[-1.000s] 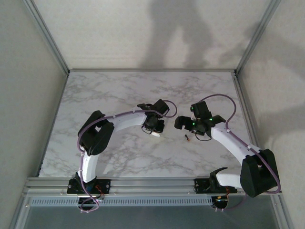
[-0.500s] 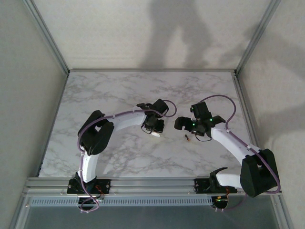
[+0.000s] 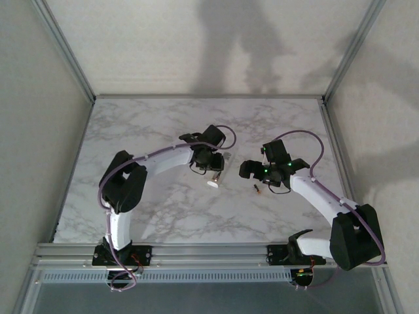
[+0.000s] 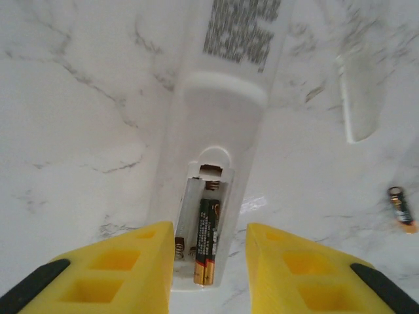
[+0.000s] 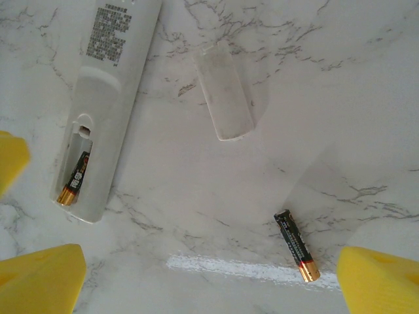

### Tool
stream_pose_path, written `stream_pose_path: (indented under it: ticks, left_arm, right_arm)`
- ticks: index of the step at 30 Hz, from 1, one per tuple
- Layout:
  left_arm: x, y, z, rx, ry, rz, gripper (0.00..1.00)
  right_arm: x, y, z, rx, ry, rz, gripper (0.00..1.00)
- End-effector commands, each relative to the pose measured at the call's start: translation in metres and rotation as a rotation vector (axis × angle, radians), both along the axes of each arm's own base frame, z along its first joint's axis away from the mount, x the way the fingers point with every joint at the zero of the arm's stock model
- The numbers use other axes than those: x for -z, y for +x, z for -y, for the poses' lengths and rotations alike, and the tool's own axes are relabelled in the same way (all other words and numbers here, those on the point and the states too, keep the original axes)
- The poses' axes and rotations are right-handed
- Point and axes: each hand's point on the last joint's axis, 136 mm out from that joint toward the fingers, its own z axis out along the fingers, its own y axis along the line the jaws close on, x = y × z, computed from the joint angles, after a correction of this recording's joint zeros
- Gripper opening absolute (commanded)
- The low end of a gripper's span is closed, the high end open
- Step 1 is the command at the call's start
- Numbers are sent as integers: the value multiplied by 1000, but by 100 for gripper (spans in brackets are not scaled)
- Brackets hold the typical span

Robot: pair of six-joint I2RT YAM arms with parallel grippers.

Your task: Load the batteries into the remote control

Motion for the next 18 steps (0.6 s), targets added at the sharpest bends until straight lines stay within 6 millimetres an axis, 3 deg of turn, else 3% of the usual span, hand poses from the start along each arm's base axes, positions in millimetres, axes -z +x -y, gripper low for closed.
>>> stream_pose_path:
  ticks: [1,9,16,18]
  left_arm:
    - [-33,13,-9,-61,-61,72,34]
    - [-39,29,-38,-168,-87,149,48]
    - [-32,32,-70,-285,-112,172,99]
    - [-32,31,-78,-311,-113,185,100]
  right_arm:
    - [-5,2,-4,-27,13,-7,99]
    - [-9,-2,-8,-56,-31,-20,99]
    - [-16,-12,-9,-65,-100,-23,99]
    - [-18,-15,-10,-69,-117,-18,99]
